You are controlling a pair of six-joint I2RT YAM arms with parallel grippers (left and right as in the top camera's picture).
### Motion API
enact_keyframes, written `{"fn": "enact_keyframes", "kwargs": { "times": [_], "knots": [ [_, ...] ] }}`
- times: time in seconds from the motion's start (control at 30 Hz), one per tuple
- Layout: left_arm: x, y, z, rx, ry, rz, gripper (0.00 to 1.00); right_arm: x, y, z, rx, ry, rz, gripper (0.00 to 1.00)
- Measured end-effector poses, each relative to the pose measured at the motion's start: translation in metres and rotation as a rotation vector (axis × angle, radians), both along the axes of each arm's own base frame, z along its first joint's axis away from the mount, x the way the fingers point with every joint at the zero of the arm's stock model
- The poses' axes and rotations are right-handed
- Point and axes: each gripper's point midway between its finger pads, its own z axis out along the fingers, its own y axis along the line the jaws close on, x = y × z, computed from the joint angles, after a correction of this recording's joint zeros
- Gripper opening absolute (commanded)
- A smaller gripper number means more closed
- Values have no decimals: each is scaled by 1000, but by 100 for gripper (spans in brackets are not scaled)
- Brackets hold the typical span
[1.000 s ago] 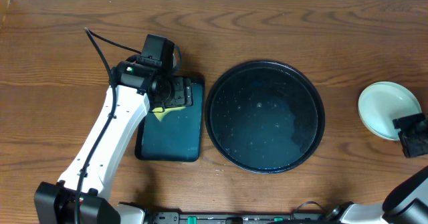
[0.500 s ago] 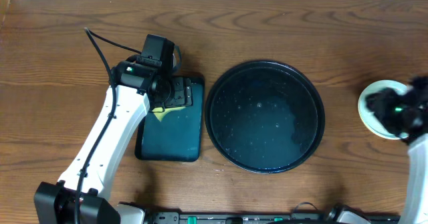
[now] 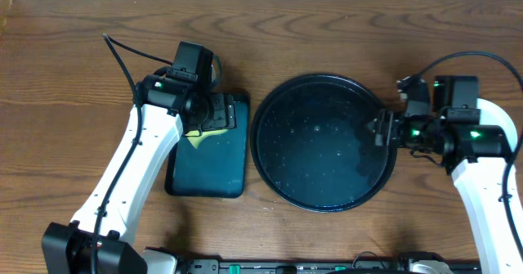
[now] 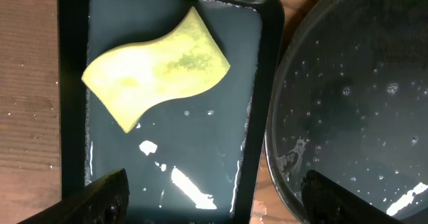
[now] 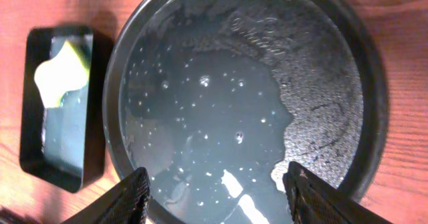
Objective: Clean dirty plates on tray and stack at the side
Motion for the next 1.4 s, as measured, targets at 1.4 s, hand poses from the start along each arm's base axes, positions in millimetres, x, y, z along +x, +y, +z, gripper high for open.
{"fn": "enact_keyframes", "kwargs": {
  "times": [1.4],
  "knots": [
    [7,24,-1,141,-39,11,83,-9,-13,92,-147,-761,-46,99]
  ]
}}
